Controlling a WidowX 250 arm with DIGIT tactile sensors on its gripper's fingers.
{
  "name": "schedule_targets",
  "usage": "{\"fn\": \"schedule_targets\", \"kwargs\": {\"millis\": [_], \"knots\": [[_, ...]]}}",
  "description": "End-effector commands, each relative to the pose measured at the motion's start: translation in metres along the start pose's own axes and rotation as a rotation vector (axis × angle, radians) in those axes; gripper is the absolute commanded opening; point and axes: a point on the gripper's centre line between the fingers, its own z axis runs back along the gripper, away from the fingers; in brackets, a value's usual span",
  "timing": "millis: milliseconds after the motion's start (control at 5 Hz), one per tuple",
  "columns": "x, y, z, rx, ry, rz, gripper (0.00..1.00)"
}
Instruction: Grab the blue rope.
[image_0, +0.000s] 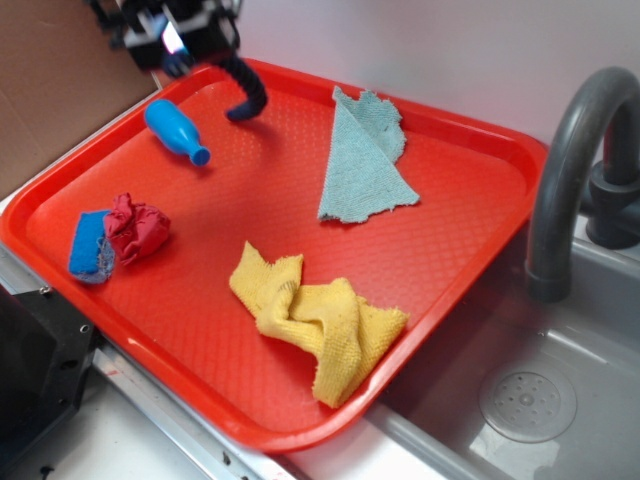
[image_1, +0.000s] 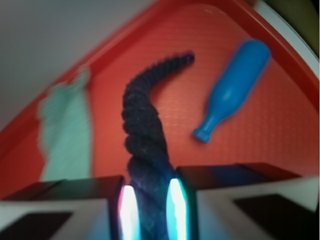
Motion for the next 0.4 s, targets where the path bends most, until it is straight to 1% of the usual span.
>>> {"fn": "schedule_targets", "kwargs": {"millis": [0, 200], "knots": [[-0.0062, 0.0057, 0.0671, -0.065, -0.094, -0.124, 0.00], [-0.0056, 0.0055, 0.0609, 0.018, -0.080, -0.096, 0.00]]}}
